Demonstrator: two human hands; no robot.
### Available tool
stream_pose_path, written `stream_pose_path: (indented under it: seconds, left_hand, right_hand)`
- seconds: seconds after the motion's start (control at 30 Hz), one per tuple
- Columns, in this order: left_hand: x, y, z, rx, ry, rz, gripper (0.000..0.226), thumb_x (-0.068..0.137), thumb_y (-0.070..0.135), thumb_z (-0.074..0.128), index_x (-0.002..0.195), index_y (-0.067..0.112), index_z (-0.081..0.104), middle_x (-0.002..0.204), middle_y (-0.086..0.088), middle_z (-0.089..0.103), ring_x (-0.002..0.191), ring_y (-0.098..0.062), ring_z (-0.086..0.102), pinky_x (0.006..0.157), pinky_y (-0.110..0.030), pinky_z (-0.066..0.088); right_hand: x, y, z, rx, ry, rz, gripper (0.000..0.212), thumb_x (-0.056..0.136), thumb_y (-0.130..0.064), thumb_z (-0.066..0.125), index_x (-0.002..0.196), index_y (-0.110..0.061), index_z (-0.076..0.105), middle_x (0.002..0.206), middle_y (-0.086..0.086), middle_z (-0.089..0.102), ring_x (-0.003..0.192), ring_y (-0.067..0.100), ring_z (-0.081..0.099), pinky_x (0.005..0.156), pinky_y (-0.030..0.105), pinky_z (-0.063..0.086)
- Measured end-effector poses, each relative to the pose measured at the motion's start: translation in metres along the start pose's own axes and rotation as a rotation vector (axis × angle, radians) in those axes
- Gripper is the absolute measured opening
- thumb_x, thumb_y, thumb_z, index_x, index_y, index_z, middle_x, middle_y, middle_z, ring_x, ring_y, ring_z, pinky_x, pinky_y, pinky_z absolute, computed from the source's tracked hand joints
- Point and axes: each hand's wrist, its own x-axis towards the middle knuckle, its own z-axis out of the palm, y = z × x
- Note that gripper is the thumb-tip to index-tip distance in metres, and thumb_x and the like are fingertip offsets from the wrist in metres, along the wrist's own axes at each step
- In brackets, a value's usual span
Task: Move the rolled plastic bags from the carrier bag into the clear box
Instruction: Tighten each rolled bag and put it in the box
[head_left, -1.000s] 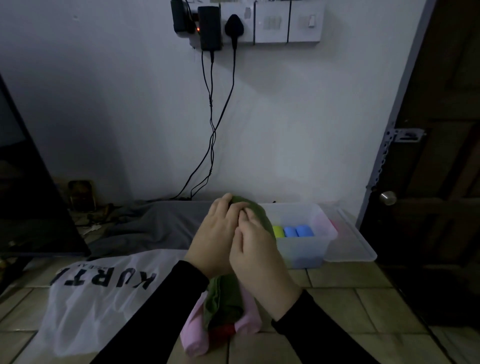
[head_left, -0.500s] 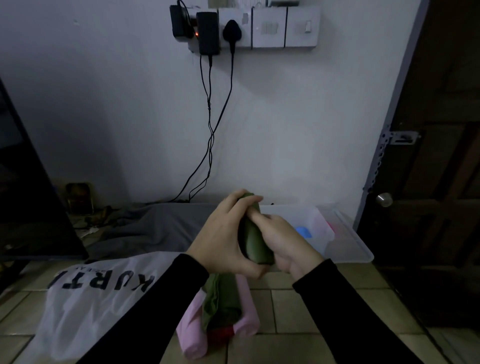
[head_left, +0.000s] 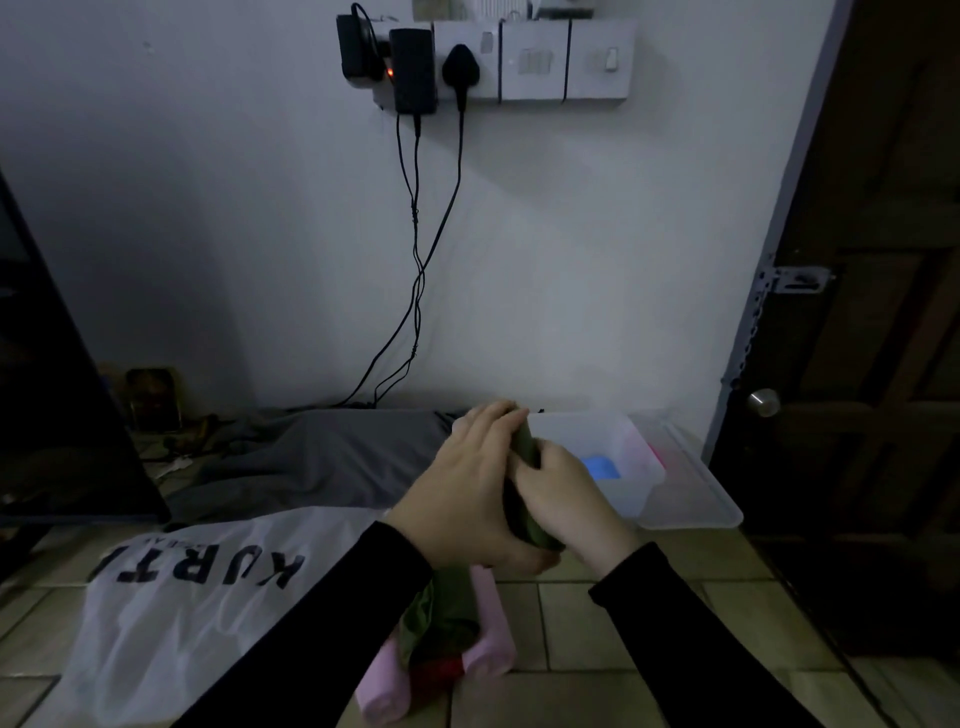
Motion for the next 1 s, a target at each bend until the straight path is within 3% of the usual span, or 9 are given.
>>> stream_pose_path:
  seconds: [0.13,0.27,0.33,0.47,0.63,0.73,0.83,0.9,1.0]
  left_hand:
    - [0.006,0.001,-0.005,-0.04,0.009,0.021,0.122,0.044,0.053,0.077,0.148,0.021,0.024,0.143,0.006,0.033,0.135,-0.01,0.028,0.113,-0.028,0.029]
    - [0.002,-0.009,0.005,-0.549,0.145,-0.095,0.111,0.043,0.045,0.081,0.143,0.031,0.035,0.138,0.008,0.044,0.13,-0.01,0.044,0.107,-0.035,0.041]
    - [0.0,-0.007,0.013,-0.745,0.209,-0.153,0.11,0.044,0.042,0.082,0.143,0.029,0.037,0.137,0.001,0.047,0.127,-0.012,0.047,0.104,-0.029,0.043]
    - [0.0,-0.003,0.016,-0.866,0.172,-0.189,0.111,0.047,0.039,0.081,0.145,0.02,0.033,0.137,-0.001,0.047,0.119,0.0,0.052,0.089,-0.011,0.044]
    - [0.0,-0.016,0.014,-0.903,-0.032,-0.263,0.117,0.053,0.068,0.078,0.15,0.03,0.023,0.151,0.01,0.033,0.13,-0.002,0.043,0.106,-0.026,0.042]
    - [0.005,-0.013,0.015,-0.962,-0.031,-0.49,0.095,0.07,0.06,0.069,0.148,0.02,0.032,0.148,0.003,0.042,0.13,-0.009,0.047,0.108,-0.032,0.042]
    - [0.012,-0.011,0.016,-0.919,-0.121,-0.495,0.066,0.081,0.05,0.063,0.135,0.014,0.052,0.123,-0.002,0.065,0.111,-0.013,0.063,0.102,-0.035,0.048]
    - [0.017,-0.007,0.016,-0.817,-0.118,-0.469,0.05,0.088,0.04,0.063,0.13,0.014,0.057,0.114,0.0,0.069,0.102,-0.009,0.067,0.095,-0.028,0.052]
    - [0.029,-0.006,0.017,-0.686,-0.101,-0.456,0.038,0.09,0.035,0.063,0.122,0.014,0.064,0.102,0.001,0.073,0.082,-0.003,0.067,0.071,-0.014,0.052]
  right_hand:
    - [-0.001,0.0,0.002,0.371,-0.079,0.134,0.039,0.091,-0.045,0.055,0.102,-0.009,0.067,0.094,0.007,0.073,0.09,0.02,0.069,0.085,0.038,0.056]
    - [0.005,0.0,-0.009,0.8,-0.24,0.305,0.046,0.087,-0.048,0.058,0.104,-0.008,0.071,0.104,0.012,0.073,0.095,0.024,0.069,0.084,0.037,0.055]
    - [0.007,-0.002,-0.01,0.909,-0.313,0.348,0.046,0.086,-0.049,0.059,0.104,-0.009,0.072,0.108,0.013,0.071,0.096,0.026,0.068,0.083,0.038,0.055]
    - [0.007,0.0,-0.008,0.986,-0.335,0.356,0.046,0.087,-0.05,0.057,0.102,-0.009,0.071,0.087,0.011,0.07,0.076,0.021,0.068,0.063,0.031,0.058]
    - [0.01,0.003,-0.005,1.026,-0.225,0.328,0.042,0.089,-0.046,0.056,0.104,-0.009,0.066,0.073,0.008,0.071,0.061,0.018,0.069,0.051,0.026,0.054]
    - [0.017,0.005,-0.008,0.962,0.008,0.248,0.042,0.087,-0.039,0.062,0.113,-0.006,0.063,0.095,0.016,0.071,0.083,0.027,0.069,0.063,0.034,0.056]
    - [0.021,0.01,-0.011,0.937,0.125,0.177,0.039,0.089,-0.032,0.062,0.118,-0.007,0.057,0.105,0.018,0.067,0.094,0.029,0.066,0.067,0.038,0.055]
    - [0.023,0.012,-0.014,0.954,0.136,0.182,0.038,0.089,-0.032,0.062,0.119,-0.009,0.056,0.106,0.016,0.065,0.092,0.027,0.065,0.065,0.036,0.053]
    - [0.033,0.017,-0.021,0.971,0.097,0.218,0.037,0.089,-0.029,0.062,0.116,-0.004,0.057,0.102,0.016,0.064,0.089,0.026,0.063,0.068,0.039,0.055]
